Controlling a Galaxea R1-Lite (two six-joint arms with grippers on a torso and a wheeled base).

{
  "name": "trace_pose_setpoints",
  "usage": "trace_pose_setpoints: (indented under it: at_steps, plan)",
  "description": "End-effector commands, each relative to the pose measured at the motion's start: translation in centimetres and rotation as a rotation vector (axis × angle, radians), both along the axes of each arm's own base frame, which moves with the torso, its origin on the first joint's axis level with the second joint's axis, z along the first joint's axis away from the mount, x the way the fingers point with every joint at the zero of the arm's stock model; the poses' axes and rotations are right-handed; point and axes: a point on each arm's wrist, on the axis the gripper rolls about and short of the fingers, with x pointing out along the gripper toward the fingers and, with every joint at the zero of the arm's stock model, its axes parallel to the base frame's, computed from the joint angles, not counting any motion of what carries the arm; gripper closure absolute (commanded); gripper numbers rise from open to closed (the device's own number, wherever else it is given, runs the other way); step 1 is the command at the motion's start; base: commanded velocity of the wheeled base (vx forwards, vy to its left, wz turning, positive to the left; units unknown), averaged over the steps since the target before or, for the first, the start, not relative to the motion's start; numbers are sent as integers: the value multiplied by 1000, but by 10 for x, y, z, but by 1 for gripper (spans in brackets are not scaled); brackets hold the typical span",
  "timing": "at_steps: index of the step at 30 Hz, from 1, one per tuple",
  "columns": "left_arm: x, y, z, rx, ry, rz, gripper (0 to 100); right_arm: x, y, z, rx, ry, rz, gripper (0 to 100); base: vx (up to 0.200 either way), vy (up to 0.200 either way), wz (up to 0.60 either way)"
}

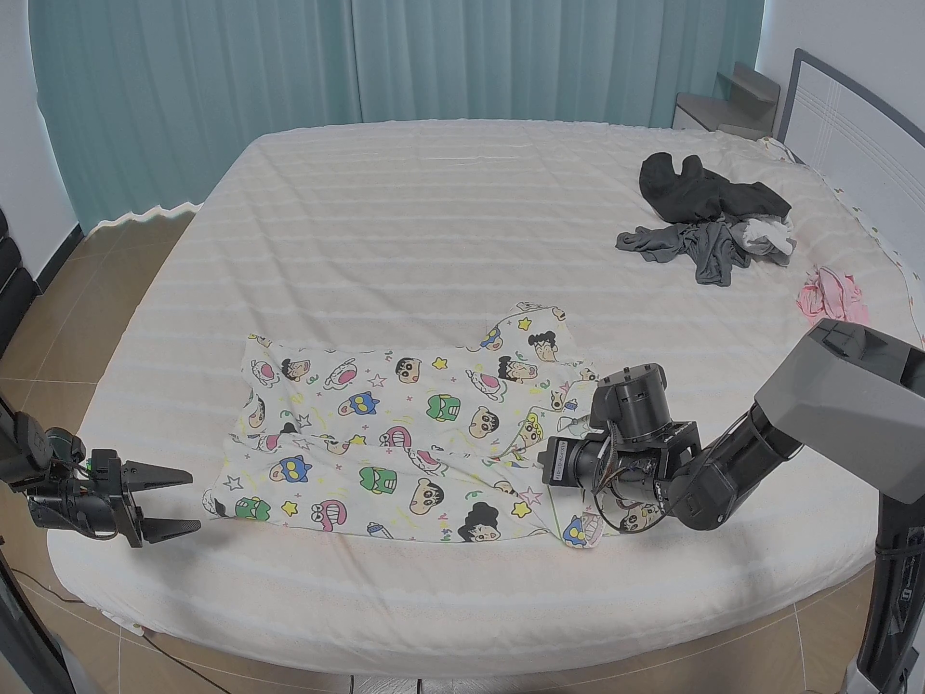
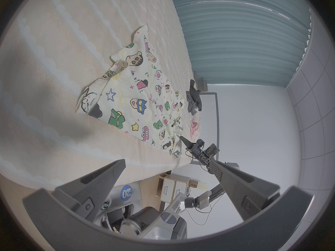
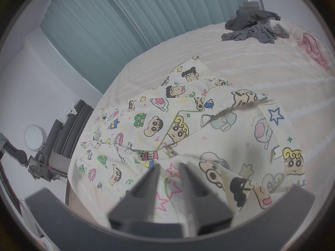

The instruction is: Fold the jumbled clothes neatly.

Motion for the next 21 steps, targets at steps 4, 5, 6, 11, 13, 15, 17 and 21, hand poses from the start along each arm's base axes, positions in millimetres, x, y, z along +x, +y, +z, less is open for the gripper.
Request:
trace_pose_setpoints:
  at_steps: [4, 5, 6, 11, 13, 15, 17, 21]
  plan:
    - [0, 0, 0, 0, -1, 0, 0, -2, 0, -1, -4, 4, 1, 100, 0, 0, 0]
    - [0, 0, 0, 0, -1, 0, 0, -3, 0, 0, -3, 1, 0, 100, 0, 0, 0]
    - [0, 0, 0, -2, 2, 0, 0, -4, 1, -1, -5, 1, 0, 100, 0, 0, 0]
    - [0, 0, 0, -2, 2, 0, 0, -4, -4, 5, -4, -7, -14, 100, 0, 0, 0]
    - [0, 0, 0, -2, 2, 0, 0, -2, -9, 5, -6, -3, -27, 100, 0, 0, 0]
    - [0, 0, 0, -1, 1, 0, 0, -4, -12, 3, -12, 6, -29, 100, 0, 0, 0]
    - [0, 0, 0, 0, -1, 0, 0, -4, -14, 2, -16, 11, -34, 100, 0, 0, 0]
    - [0, 0, 0, -1, 1, 0, 0, -4, -14, 1, -16, 13, -37, 100, 0, 0, 0]
